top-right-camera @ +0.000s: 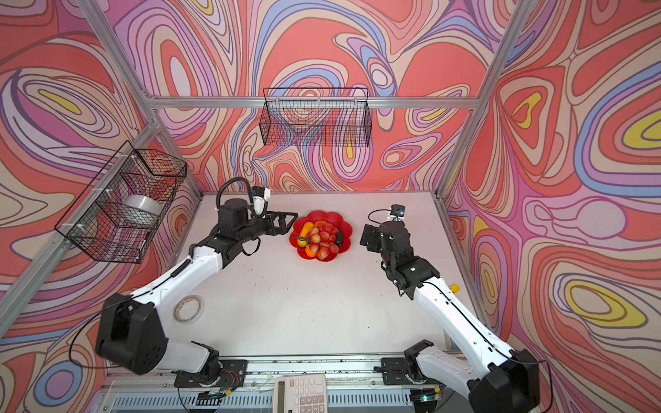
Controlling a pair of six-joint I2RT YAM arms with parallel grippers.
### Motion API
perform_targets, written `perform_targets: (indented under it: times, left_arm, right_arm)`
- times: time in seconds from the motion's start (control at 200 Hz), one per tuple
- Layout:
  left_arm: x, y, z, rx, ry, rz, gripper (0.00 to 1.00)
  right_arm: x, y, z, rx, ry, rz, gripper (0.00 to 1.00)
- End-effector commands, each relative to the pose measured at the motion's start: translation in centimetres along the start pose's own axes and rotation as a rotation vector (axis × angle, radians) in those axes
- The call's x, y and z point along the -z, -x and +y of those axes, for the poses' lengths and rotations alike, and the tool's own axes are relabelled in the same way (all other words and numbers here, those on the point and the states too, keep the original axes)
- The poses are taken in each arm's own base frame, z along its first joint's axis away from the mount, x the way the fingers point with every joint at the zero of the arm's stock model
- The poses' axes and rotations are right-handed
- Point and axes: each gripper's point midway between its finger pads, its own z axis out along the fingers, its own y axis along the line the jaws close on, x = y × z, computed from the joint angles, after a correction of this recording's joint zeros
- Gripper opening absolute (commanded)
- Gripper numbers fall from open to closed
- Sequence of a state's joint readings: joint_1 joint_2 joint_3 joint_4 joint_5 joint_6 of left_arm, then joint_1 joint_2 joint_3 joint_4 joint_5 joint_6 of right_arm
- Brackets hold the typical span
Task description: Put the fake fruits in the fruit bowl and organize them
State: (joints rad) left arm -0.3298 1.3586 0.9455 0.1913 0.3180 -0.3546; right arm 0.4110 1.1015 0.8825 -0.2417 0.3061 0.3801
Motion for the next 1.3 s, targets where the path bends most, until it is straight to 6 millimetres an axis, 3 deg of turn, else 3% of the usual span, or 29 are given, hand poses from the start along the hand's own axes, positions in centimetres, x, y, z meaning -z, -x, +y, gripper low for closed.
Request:
perform_targets:
  times: [0.0, 0.055, 0.085, 0.195, 0.285, 0.406, 0.491, 0.606, 0.701, 0.751, 0.836, 0.876, 0.921, 1.297]
  left_arm:
    - [3.6, 0.9, 4.0, -0.104, 0.209, -0.267, 1.0]
    - [6.0, -0.2, 6.0, -0.12, 0.303, -0.366, 1.0]
    - [7.0, -2.0, 7.3, -0.134, 0.363, -0.373, 1.0]
    - [8.9, -5.7, 10.8, -0.236, 0.562, -0.259, 1.0]
    - [10.3, -6.3, 13.7, -0.283, 0.767, -0.184, 1.0]
    - [10.9, -6.7, 16.2, -0.381, 0.886, -0.223, 1.0]
    - [10.1, -8.9, 18.7, -0.337, 0.885, -0.158, 1.0]
    - [9.5, -8.7, 20.5, -0.319, 0.878, -0.181, 1.0]
    - [8.7, -10.5, 22.8, -0.231, 0.817, -0.152, 1.0]
    - [8.1, -10.6, 23.1, -0.244, 0.81, -0.138, 1.0]
    - [7.8, -10.8, 23.3, -0.215, 0.791, -0.094, 1.0]
    - [7.8, -10.4, 23.3, -0.227, 0.787, -0.124, 1.0]
    - [7.8, -10.7, 23.3, -0.208, 0.788, -0.097, 1.0]
    - [8.2, -10.6, 23.5, -0.206, 0.802, -0.121, 1.0]
  right_arm:
    - [-1.7, -2.2, 0.6, 0.054, 0.068, 0.004, 0.98]
    - [-2.3, -3.6, -0.4, 0.05, 0.046, -0.005, 0.98]
    - [-2.5, -4.3, -1.1, 0.052, 0.024, -0.01, 0.98]
    - [-3.8, -6.5, -4.6, 0.076, -0.082, 0.005, 0.98]
    - [-4.7, -7.2, -7.7, 0.092, -0.17, -0.028, 0.98]
    - [-5.2, -5.1, -10.7, 0.06, -0.249, -0.131, 0.98]
    - [-6.3, -4.4, -12.2, 0.078, -0.282, -0.176, 0.98]
    - [-8.9, -5.7, -13.6, 0.128, -0.295, -0.191, 0.98]
    - [-9.8, -6.1, -14.3, 0.169, -0.303, -0.197, 0.98]
    - [-9.8, -5.5, -14.5, 0.168, -0.285, -0.248, 0.99]
    - [-10.8, -7.6, -15.3, 0.139, -0.229, -0.24, 0.98]
    - [-10.8, -7.1, -15.2, 0.155, -0.224, -0.284, 0.98]
    - [-11.1, -8.0, -14.8, 0.153, -0.199, -0.214, 0.98]
    - [-11.7, -7.7, -15.2, 0.161, -0.229, -0.208, 0.98]
